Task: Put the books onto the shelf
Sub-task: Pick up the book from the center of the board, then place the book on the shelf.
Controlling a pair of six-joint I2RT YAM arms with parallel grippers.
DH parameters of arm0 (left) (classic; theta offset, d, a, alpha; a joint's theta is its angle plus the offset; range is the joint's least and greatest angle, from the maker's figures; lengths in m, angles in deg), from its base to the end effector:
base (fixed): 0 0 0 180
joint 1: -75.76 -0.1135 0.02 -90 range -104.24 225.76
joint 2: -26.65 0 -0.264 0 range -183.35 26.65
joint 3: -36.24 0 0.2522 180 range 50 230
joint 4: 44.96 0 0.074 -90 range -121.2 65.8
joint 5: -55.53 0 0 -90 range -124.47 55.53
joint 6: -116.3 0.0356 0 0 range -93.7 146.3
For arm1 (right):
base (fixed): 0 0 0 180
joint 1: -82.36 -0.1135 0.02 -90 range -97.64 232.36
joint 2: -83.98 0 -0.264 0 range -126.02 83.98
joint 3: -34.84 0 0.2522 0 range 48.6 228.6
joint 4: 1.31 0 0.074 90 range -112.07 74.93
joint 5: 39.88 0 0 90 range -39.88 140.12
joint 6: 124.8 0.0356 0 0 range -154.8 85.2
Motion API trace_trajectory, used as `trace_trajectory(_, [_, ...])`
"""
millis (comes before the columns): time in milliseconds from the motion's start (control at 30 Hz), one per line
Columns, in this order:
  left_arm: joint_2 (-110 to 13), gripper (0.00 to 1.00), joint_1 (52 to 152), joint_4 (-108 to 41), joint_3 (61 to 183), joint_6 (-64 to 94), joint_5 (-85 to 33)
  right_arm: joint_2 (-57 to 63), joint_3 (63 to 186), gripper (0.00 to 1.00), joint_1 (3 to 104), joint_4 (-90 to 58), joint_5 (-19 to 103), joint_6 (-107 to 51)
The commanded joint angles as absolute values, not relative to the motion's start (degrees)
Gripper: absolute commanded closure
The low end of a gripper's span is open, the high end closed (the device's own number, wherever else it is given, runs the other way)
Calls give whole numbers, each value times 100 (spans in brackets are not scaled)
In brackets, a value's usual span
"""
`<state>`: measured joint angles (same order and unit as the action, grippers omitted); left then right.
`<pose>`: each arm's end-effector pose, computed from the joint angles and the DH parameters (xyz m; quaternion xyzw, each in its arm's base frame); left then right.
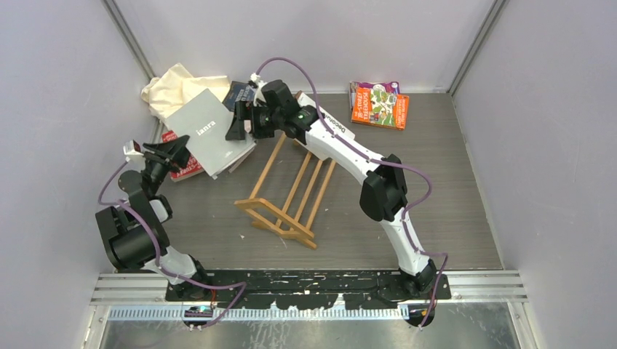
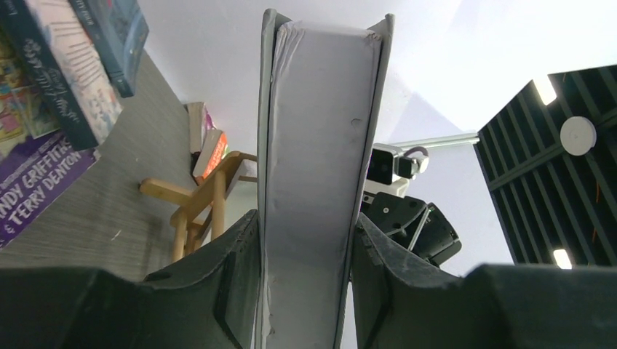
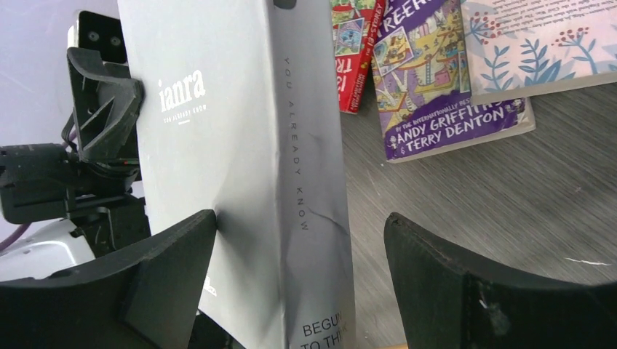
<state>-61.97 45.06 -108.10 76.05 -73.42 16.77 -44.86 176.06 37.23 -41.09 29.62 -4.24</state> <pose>0.2489 0.1155 0.2115 -0.3589 0.5419 -0.6220 0.4365 0.3631 0.3824 0.3238 -0.1983 0.8223 0.4337 0.3104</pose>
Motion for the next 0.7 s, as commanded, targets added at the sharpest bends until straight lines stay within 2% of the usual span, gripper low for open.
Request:
trace_trajectory(0, [-5803,100,4570,-11320,7947,-7705,1844,-3863,17542,10,3732,-3592,2807,-113])
trace_trajectory(333, [-5449,100,4966,-11318,8006,-7853,1836,-3489,17278,11,3631,-3319,2771,108])
trace_trajectory(500, [-5248,100,5044,-11320,8037,-7980,1789,-3205,17000,17,3613,-3208,2795,167])
trace_trajectory(667, [-5116,100,5073,-11319,7970,-8140,1710,-2765,16580,37,3614,-3093,2862,115])
